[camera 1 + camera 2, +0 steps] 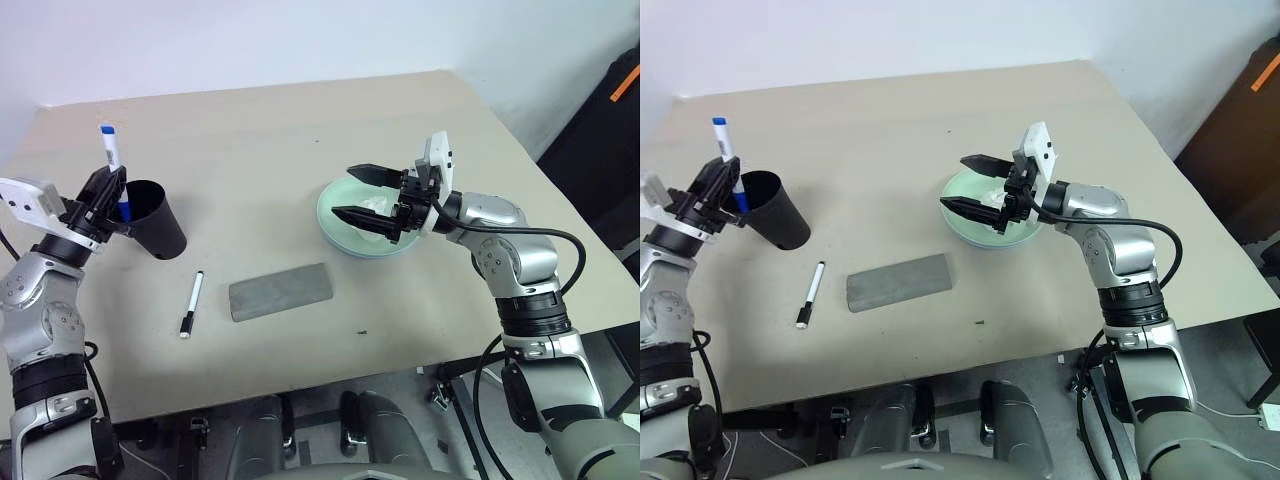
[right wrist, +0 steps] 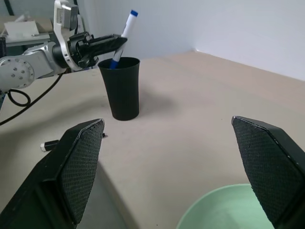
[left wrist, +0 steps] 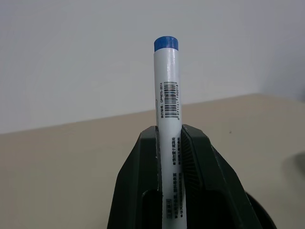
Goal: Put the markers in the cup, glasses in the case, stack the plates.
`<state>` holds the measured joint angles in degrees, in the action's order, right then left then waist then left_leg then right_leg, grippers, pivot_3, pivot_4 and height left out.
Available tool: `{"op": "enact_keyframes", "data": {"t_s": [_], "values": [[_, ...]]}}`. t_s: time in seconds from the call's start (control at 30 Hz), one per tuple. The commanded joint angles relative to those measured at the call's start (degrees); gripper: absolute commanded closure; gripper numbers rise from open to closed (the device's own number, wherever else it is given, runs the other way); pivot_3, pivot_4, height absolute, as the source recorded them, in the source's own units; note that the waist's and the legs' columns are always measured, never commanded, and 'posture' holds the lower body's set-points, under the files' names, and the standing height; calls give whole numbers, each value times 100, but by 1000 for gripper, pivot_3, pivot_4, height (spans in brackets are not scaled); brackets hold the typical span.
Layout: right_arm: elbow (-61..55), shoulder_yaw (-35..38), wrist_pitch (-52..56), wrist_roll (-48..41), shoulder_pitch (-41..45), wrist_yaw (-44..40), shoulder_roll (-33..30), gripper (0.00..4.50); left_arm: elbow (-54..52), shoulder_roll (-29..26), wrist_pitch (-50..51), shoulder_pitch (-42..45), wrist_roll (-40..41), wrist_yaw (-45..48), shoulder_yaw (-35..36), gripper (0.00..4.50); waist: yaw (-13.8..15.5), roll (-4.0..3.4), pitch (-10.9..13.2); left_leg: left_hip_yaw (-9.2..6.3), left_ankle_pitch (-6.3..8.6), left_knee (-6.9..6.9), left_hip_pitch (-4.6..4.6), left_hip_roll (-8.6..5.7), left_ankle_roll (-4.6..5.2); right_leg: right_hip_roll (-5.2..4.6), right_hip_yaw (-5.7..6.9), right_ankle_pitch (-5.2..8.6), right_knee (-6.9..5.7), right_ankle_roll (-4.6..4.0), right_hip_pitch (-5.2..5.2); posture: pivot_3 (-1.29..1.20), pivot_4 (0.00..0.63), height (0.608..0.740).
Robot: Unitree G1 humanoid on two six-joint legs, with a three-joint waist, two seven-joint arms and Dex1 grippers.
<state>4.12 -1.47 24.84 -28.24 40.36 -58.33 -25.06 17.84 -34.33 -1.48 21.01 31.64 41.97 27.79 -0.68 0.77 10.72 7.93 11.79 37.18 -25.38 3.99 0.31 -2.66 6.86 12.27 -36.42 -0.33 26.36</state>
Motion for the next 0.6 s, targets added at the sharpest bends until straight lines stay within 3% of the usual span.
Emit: {"op": "enact_keyframes", "data": {"t_s": [0.03,0.13,0.17,0.5,0.6], "values": [[-108,145,-133,2,45,-11,-98,0,-113,31,-59,10,12,-3,22,4223,0,0,0,0,0,0,0,0,0,0,0,0,0,0,0,0,150,740],[-104,156,-150,17,30,-18,-154,0,-147,95,-65,4,-6,6,-10,4223,0,0,0,0,0,0,0,0,0,0,0,0,0,0,0,0,150,740],[-101,154,-155,19,30,-18,-162,0,-152,108,-66,11,-6,5,-13,3511,0,0,0,0,0,0,0,0,0,0,0,0,0,0,0,0,150,740],[-111,121,-137,38,59,-29,-148,0,-411,84,129,-66,52,-52,-25,102,-3,0,0,0,0,0,0,0,0,0,0,0,-1,0,0,0,150,740],[-106,169,-61,-31,94,-43,-143,0,-811,45,377,-188,201,-76,16,47,-2,0,0,0,0,0,0,0,0,0,0,0,0,0,0,0,150,740]]}}
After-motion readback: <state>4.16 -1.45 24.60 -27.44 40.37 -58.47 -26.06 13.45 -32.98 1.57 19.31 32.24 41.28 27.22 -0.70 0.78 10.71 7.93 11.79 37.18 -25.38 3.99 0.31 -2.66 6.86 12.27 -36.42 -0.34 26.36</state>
